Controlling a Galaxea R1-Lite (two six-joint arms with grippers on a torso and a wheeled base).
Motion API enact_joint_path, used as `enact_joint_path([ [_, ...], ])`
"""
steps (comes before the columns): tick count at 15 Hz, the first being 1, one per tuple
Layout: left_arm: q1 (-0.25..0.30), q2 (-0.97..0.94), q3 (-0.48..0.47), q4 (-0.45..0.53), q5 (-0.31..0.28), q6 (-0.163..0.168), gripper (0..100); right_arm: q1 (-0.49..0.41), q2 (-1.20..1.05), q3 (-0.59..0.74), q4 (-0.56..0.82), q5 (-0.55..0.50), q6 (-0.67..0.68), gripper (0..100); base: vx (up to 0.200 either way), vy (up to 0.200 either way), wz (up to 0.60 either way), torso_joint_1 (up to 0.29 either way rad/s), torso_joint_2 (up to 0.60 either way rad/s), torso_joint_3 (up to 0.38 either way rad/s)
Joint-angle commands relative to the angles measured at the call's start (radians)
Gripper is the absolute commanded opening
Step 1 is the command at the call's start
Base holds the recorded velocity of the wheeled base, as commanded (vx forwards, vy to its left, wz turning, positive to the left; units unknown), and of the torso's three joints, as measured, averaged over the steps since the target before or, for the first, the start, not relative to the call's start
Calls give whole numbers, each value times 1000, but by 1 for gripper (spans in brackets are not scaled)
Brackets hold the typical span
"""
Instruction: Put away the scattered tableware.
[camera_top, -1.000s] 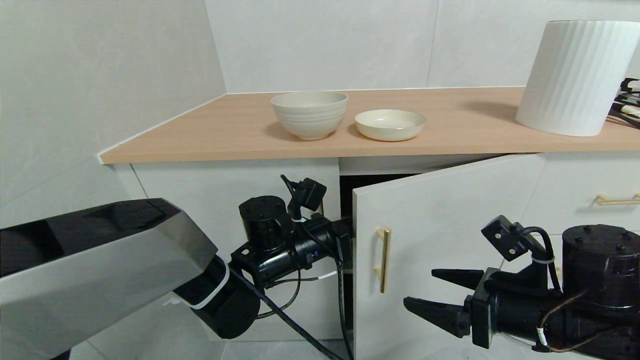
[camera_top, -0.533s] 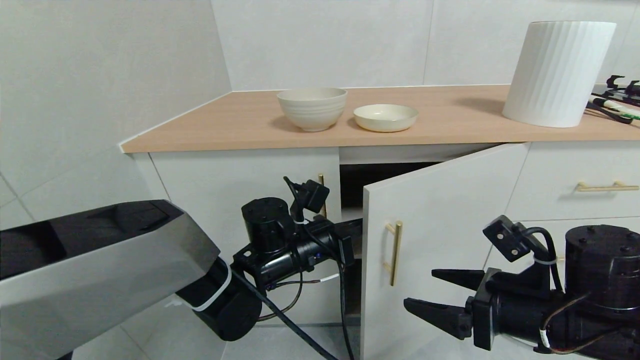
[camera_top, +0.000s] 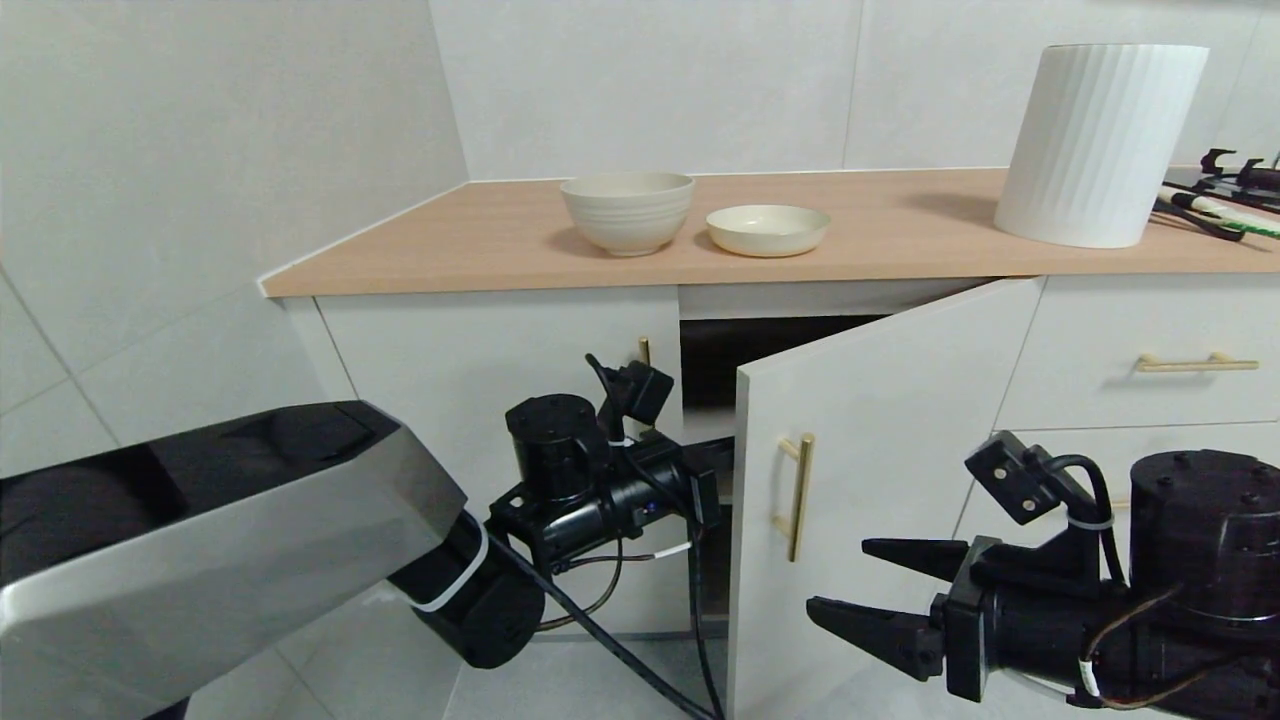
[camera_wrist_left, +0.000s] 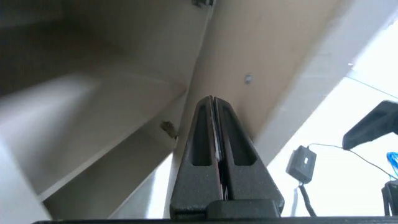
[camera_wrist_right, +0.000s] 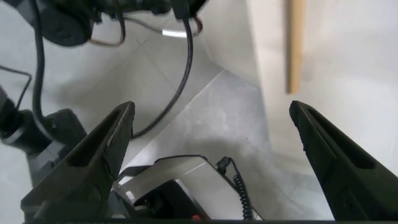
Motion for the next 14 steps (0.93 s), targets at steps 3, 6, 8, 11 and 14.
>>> enact_joint_path([
  [3,-9,28,-26,5,1,0,0,1,1,0,0,1,0,100,-133,0,0,2,3,3],
  [6,-9,56,-104,51,0,0,0,1,-1,0,0,-1,0,100,-133,0,0,10,3,-3],
  [8,-8,80,-163,72,1,0,0,1,-4,0,0,-1,-2,100,0,0,0,0,0,0],
  [11,-9,100,-187,89,12,3,0,1,-18,2,0,-1,0,100,0,0,0,0,0,0],
  [14,-9,97,-189,89,50,4,0,16,-18,3,0,-1,0,100,0,0,0,0,0,0],
])
